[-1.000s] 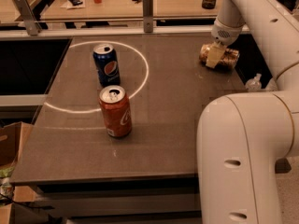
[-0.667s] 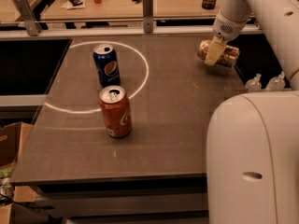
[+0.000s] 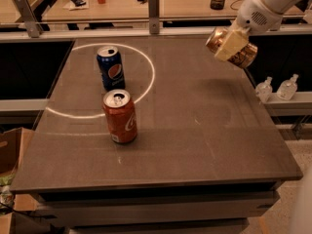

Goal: Place orange can upright

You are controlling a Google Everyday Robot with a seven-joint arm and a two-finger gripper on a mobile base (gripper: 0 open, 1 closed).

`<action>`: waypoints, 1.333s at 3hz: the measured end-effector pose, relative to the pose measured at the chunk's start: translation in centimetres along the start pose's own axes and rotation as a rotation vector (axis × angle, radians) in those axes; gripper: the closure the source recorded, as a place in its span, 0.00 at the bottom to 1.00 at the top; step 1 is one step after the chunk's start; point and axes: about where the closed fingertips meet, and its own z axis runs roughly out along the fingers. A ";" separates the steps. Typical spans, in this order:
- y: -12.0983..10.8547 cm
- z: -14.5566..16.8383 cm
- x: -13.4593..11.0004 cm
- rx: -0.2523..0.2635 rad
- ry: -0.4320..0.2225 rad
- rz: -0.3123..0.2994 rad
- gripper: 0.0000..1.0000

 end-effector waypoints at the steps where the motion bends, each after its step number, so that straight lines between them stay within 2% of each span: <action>1: 4.0 -1.0 -0.9 -0.037 -0.224 -0.007 1.00; 2: 6.1 0.4 -1.1 -0.049 -0.471 -0.023 1.00; 3: 7.2 -0.5 -1.2 -0.034 -0.716 -0.021 1.00; 4: 8.3 -2.0 -1.6 -0.031 -0.895 -0.011 1.00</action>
Offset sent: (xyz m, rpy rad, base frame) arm -0.0941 0.0314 0.0490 0.9574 -0.4709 0.1771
